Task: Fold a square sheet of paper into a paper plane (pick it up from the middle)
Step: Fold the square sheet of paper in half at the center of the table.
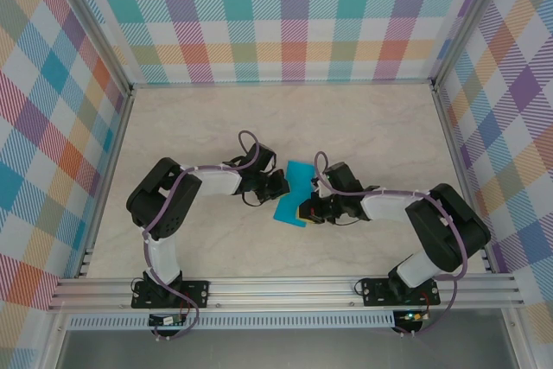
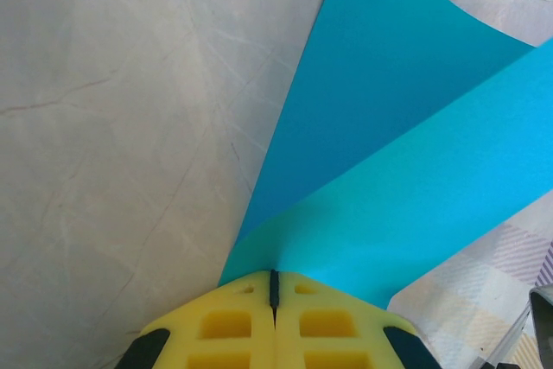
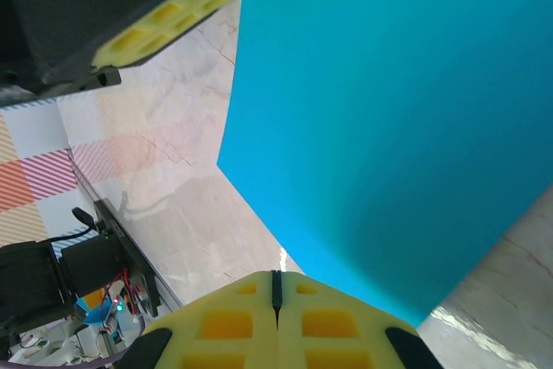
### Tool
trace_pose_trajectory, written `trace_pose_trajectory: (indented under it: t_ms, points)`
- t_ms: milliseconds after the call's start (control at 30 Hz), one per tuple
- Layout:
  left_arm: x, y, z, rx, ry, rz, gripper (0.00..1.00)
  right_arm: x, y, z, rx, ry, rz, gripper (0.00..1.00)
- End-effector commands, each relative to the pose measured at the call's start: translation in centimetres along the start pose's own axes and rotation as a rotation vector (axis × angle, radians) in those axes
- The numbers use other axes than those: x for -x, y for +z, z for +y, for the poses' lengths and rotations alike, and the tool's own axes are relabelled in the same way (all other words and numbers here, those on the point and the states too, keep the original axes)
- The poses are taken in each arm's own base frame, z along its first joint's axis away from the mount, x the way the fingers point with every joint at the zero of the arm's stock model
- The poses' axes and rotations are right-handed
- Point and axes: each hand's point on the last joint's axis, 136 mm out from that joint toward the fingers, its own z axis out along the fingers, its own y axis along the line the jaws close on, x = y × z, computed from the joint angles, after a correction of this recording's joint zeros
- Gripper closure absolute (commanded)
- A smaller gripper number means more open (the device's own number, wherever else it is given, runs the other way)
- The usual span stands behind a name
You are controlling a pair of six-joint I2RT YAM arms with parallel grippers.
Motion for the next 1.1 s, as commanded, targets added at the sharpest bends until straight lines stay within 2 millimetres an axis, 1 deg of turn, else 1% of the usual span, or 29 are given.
trace_pose_trajectory:
  t_ms: [0, 133, 200, 300, 400, 433, 500, 533, 667, 733, 800, 900, 967, 1067]
  points:
    - [-2.5, 0.9, 4.3, 0.139, -0.023, 0.064, 1.00, 0.0, 0.8, -0.2, 0.006, 0.018, 0.017, 1.00]
    - [-2.6, 1.0, 4.2, 0.138, -0.022, 0.069, 1.00, -1.2, 1.0, -1.9, -0.025, 0.027, 0.033, 1.00]
    - [-2.5, 1.0, 4.2, 0.140, -0.022, 0.066, 1.00, -2.1, 1.2, -2.8, -0.043, 0.025, 0.063, 1.00]
    - [-2.5, 1.1, 4.3, 0.142, -0.024, 0.069, 1.00, -3.1, 1.5, -4.8, -0.109, 0.038, 0.089, 1.00]
    - [-2.5, 1.0, 4.3, 0.143, -0.022, 0.064, 1.00, -3.4, 1.3, -5.9, -0.159, 0.040, 0.085, 1.00]
    - [-2.5, 1.0, 4.3, 0.143, -0.022, 0.065, 1.00, -3.3, 1.2, -5.9, -0.166, 0.038, 0.084, 1.00]
    - [-2.5, 1.1, 4.3, 0.142, -0.024, 0.067, 1.00, -3.0, 1.1, -4.6, -0.125, 0.025, 0.084, 1.00]
    - [-2.5, 1.1, 4.3, 0.142, -0.023, 0.068, 1.00, -2.6, 0.9, -3.5, -0.093, 0.011, 0.076, 1.00]
    - [-2.6, 1.0, 4.2, 0.141, -0.023, 0.069, 1.00, 0.0, -0.7, 0.8, -0.008, -0.044, -0.008, 1.00]
    - [-2.6, 0.9, 4.3, 0.144, -0.022, 0.069, 1.00, 1.1, -1.3, 2.4, 0.029, -0.067, -0.029, 1.00]
    - [-2.7, 1.0, 4.3, 0.143, -0.023, 0.071, 1.00, 2.0, -1.3, 2.5, 0.022, -0.068, -0.046, 1.00]
    - [-2.8, 1.0, 4.5, 0.144, -0.025, 0.072, 1.00, 3.0, -0.6, 2.2, 0.027, -0.049, -0.043, 1.00]
    - [-2.8, 1.0, 4.6, 0.146, -0.024, 0.074, 1.00, 3.5, 0.0, 1.6, 0.008, -0.038, -0.041, 1.00]
    - [-2.9, 0.9, 4.7, 0.149, -0.025, 0.074, 1.00, 3.4, 0.7, 0.3, -0.019, -0.017, -0.037, 1.00]
